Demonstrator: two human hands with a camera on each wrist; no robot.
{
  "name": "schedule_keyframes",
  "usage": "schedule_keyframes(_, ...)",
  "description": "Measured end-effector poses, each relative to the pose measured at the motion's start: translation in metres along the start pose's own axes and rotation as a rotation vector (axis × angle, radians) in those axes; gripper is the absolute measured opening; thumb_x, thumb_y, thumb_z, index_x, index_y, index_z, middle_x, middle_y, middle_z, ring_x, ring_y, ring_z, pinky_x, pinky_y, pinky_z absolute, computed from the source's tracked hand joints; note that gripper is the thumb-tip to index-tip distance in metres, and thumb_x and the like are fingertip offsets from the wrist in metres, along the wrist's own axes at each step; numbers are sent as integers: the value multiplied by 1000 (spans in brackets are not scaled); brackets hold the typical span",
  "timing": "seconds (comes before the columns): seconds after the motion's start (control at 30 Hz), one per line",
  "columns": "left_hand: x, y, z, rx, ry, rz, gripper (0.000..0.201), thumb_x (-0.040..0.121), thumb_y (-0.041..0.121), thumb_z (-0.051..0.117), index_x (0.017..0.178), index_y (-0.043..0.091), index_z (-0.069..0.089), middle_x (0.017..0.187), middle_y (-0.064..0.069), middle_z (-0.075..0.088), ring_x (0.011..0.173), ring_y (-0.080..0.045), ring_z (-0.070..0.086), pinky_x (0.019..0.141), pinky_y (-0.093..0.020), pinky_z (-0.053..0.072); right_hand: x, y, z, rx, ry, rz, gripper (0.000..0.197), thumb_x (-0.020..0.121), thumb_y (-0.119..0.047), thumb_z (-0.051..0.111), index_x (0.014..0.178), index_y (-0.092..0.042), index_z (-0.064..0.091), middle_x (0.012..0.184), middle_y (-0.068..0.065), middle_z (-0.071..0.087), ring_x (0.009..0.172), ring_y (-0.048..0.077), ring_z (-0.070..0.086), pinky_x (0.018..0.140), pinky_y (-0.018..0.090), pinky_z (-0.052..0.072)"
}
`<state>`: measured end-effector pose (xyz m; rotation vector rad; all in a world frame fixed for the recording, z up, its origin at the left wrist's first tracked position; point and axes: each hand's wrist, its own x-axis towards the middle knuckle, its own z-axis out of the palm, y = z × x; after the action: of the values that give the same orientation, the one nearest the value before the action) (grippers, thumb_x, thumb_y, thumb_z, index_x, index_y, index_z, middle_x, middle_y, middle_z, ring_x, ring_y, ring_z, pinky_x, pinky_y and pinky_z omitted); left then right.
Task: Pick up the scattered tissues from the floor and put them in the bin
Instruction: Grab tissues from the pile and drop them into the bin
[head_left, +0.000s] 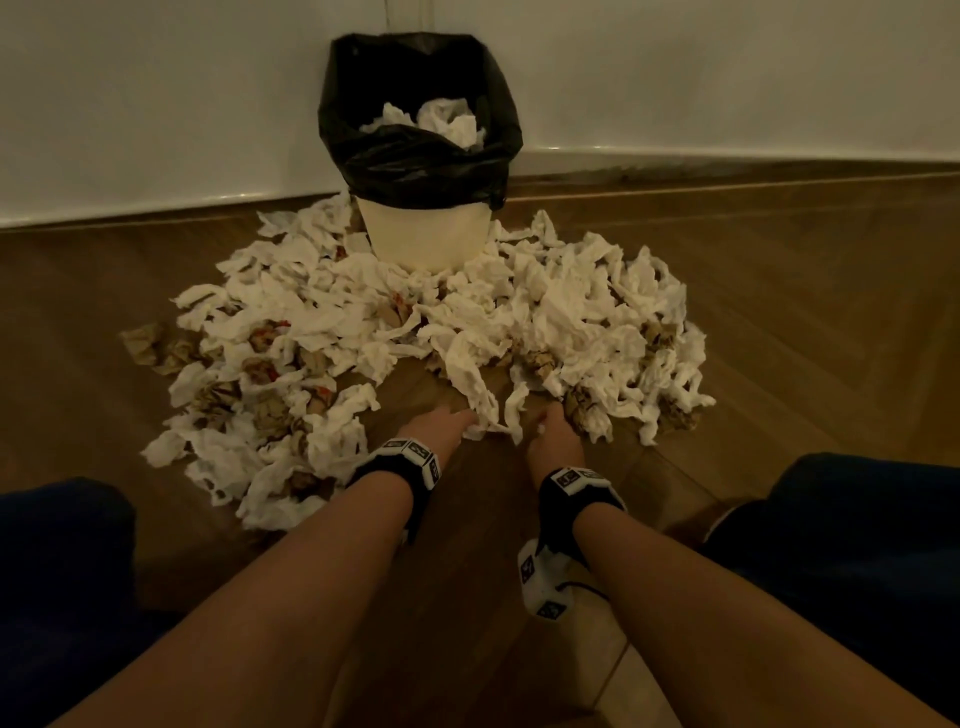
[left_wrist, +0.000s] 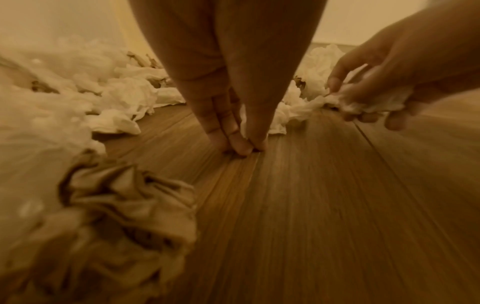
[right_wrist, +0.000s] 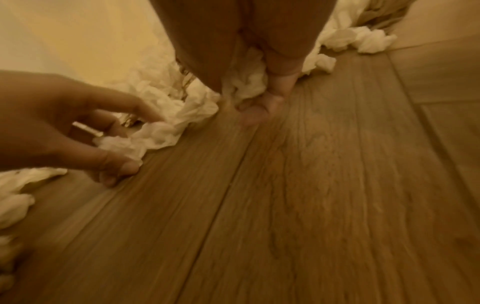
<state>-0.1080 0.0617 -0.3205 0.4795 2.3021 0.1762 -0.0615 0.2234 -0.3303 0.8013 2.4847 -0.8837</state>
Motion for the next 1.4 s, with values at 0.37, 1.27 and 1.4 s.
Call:
schedule_keyframes(0.37, -10, -5, -8, -258, 272, 16, 18, 90, 17, 55, 107, 11, 59, 116, -10, 59, 105, -26, 57, 84, -32, 44, -5, 11, -2, -68, 27, 48, 49, 94, -37, 41, 50, -18, 37, 53, 1, 36, 47, 15, 37, 44, 23, 23)
schedule_keyframes(1.27, -22, -26, -19, -1301, 300, -385, 23, 95, 10, 42, 105, 2, 61, 134, -25, 50, 105, -33, 58, 85, -39, 47, -19, 7, -9, -23, -38, 21, 29, 97, -27, 46, 112, -11, 64, 117, 12, 62, 106, 28, 57, 76, 27, 40)
schedule_keyframes(1.4, -25, -23, -27, -1396, 383, -446, 58, 86, 57, 51, 118, 9, 57, 103, -9, 57, 101, -32, 57, 87, -39, 44, -22, 0, -13, -17, -73, 18, 34, 95, -33, 43, 106, -10, 65, 113, 13, 62, 100, 28, 58, 77, 29, 42)
